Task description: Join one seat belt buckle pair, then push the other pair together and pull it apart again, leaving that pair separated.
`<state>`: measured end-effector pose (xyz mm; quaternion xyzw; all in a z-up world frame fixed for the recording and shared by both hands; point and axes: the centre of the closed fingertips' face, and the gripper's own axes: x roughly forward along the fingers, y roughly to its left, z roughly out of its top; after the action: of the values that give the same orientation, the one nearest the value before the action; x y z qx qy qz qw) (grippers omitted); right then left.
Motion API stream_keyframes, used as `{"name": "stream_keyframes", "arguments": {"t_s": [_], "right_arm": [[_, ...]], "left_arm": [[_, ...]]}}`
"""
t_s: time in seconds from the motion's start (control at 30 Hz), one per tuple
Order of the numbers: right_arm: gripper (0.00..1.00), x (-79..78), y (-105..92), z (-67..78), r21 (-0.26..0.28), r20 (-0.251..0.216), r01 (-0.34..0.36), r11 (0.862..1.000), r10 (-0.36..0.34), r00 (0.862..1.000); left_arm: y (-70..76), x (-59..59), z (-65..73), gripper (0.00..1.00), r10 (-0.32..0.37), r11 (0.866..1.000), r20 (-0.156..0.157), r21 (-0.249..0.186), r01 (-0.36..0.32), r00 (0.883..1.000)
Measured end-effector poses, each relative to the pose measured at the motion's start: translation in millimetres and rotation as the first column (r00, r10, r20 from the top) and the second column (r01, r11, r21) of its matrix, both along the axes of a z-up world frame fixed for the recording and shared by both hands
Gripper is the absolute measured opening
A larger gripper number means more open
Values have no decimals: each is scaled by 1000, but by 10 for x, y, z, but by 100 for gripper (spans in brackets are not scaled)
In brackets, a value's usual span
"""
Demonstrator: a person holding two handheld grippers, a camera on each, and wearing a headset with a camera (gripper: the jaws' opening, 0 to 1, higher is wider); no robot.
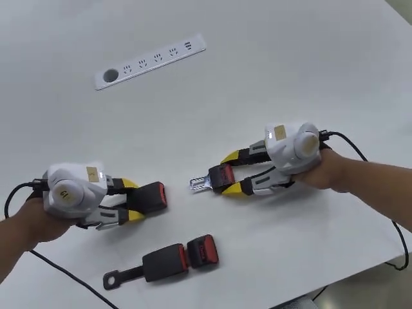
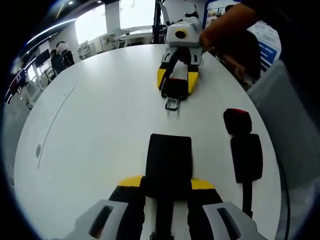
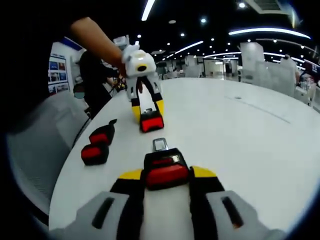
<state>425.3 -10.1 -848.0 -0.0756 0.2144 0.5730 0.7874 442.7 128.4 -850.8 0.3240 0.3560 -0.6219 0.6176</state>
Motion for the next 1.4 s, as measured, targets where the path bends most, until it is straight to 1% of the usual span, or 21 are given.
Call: {"name": "stream_keyframes", "arguments": {"t_s": [0.07, 0.13, 0.17, 0.2, 0.27, 0.3, 0.4, 0.5, 0.57, 0.63, 0.67, 0.77, 0.8, 0.83, 0.87, 0.9, 0.93, 0.97, 1.1, 1.2, 1.4], "right_arm": [[35, -24, 70, 10, 14, 0, 0, 1000, 0, 1000], [35, -25, 124, 4, 11, 9, 2, 1000, -2, 1000], [35, -47, 149, 7, 17, 6, 1, 1000, -1, 1000], [35, -3, 154, -1, 16, 8, 2, 1000, -2, 1000], [35, 6, 198, -18, 13, 4, 1, 1000, -1, 1000], [35, 12, 215, -17, 12, 10, 0, 1000, 0, 1000], [35, 39, 272, -16, 17, 0, 4, 1000, -4, 1000], [35, 62, 368, -14, 6, 14, -12, 1000, 12, 1000], [35, 50, 444, -37, -6, 17, -27, 1000, 27, 999], [35, 39, 471, -44, -9, 10, -29, 1000, 29, 1000], [35, 29, 473, -48, -18, 22, -35, 999, 35, 999], [35, 28, 505, -47, -23, 16, -33, 999, 33, 999], [35, 29, 530, -44, -26, 14, -33, 999, 33, 999], [35, 29, 581, -35, -34, 29, -48, 998, 49, 998], [35, 13, 600, -45, -42, 17, -49, 998, 50, 999], [35, 29, 635, -37, -47, 25, -55, 997, 57, 998], [35, 23, 626, -41, -56, 27, -61, 997, 63, 998], [35, 25, 611, -42, -53, 21, -61, 997, 62, 998], [35, 18, 606, -43, -65, 12, -64, 996, 65, 998], [35, 33, 620, -45, -72, 2, -62, 995, 62, 998], [35, 62, 666, -41, -100, -13, -88, 991, 87, 996]], "left_arm": [[2, 0, 0, 33, -2, 1000, 0, 3, 2, 1000], [9, 0, -4, 33, -5, 1000, -1, 5, 5, 1000], [11, -1, -4, 33, -4, 1000, -1, 6, 4, 1000], [12, -3, -4, 33, -4, 1000, 0, 7, 4, 1000], [13, -6, -4, 33, -3, 1000, 0, 8, 3, 1000], [14, -7, -4, 33, -3, 1000, 0, 8, 3, 1000], [15, -7, -6, 33, -6, 1000, 1, 11, 6, 1000], [16, -10, -7, 33, -6, 1000, 2, 12, 6, 1000], [17, -13, -8, 33, -7, 1000, 3, 13, 7, 1000], [19, -15, -9, 33, -10, 1000, 3, 16, 10, 1000], [18, -19, -8, 33, -12, 1000, 4, 17, 12, 1000], [15, -26, -5, 33, -15, 1000, 7, 18, 15, 1000], [13, -29, -3, 33, -18, 1000, 8, 19, 18, 1000], [10, -37, 0, 33, -24, 1000, 9, 19, 23, 1000], [10, -37, 2, 33, -23, 1000, 8, 20, 23, 1000], [9, -43, 5, 33, -29, 999, 9, 21, 29, 1000], [11, -46, 6, 33, -32, 999, 8, 23, 32, 999], [10, -46, 8, 33, -34, 999, 8, 22, 34, 999], [4, -55, 13, 33, -40, 999, 17, 21, 39, 999], [3, -53, 15, 33, -45, 999, 19, 17, 44, 999], [4, -50, 17, 33, -43, 999, 18, 15, 42, 999]]}}
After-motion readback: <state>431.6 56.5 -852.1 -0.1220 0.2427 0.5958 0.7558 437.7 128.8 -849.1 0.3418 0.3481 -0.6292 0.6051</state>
